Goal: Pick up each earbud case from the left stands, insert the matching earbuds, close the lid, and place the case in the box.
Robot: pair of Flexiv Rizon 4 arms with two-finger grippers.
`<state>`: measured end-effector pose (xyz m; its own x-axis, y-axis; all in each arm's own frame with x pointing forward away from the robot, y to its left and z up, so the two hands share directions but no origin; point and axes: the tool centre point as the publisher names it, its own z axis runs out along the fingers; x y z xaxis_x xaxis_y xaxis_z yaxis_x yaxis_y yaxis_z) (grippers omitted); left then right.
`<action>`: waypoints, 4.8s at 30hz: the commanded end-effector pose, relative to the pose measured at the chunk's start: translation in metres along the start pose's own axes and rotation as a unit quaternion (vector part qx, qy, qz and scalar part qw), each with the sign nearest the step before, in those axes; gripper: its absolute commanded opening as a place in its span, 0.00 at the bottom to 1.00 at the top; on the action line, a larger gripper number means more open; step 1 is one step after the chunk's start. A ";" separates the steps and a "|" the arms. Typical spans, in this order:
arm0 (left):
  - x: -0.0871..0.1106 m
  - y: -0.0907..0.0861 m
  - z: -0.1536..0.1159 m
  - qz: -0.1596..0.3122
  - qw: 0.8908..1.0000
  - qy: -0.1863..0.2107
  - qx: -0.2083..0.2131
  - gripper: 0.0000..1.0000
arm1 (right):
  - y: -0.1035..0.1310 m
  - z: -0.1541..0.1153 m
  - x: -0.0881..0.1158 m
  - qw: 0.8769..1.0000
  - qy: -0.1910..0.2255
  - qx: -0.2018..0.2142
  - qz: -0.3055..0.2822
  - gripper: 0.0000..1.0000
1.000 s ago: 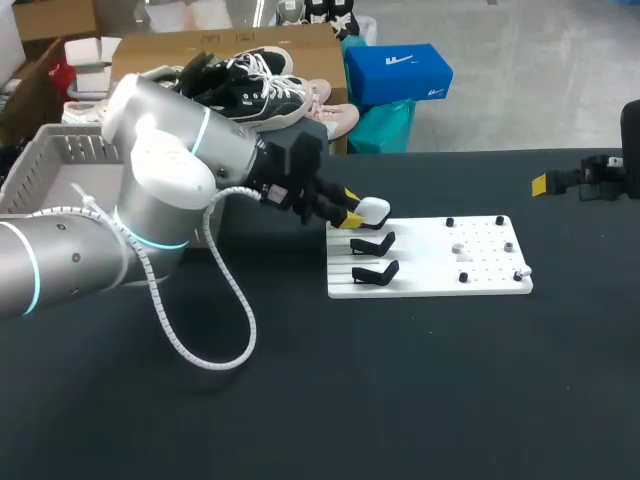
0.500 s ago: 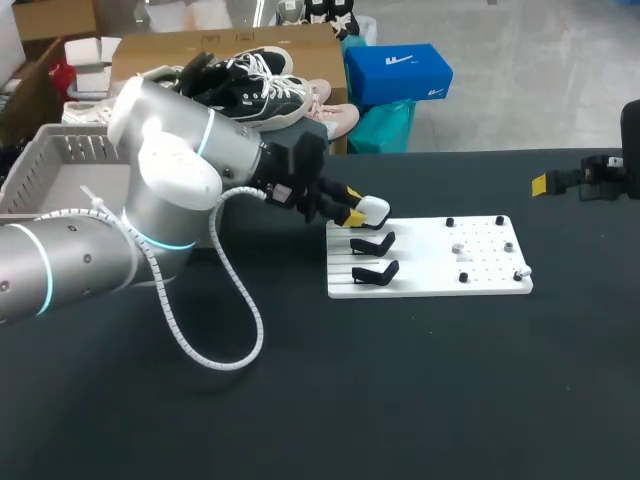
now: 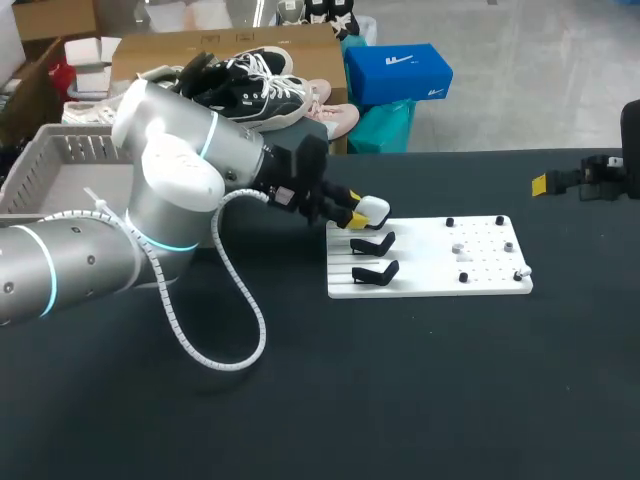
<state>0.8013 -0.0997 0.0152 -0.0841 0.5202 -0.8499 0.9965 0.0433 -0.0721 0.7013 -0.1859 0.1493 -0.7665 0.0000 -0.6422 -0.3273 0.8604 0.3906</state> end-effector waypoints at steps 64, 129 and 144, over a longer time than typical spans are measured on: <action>-0.061 -0.138 -0.088 0.075 0.981 -0.176 0.005 0.00 | -0.001 0.000 0.000 1.000 0.000 -0.002 0.000 1.00; -0.063 -0.130 -0.016 0.043 0.977 -0.208 0.024 0.00 | 0.064 0.001 0.031 0.995 0.022 -0.044 -0.083 1.00; -0.062 -0.133 -0.019 0.060 0.976 -0.210 0.004 0.00 | 0.117 0.030 0.040 0.989 0.053 -0.064 -0.122 1.00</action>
<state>0.6771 -0.1224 0.0875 0.0369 0.1268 -0.9912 0.9993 -0.0134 0.0355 0.6445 -0.0780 0.1493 -0.7034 -0.2551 -0.6634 -0.5756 0.7521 0.3210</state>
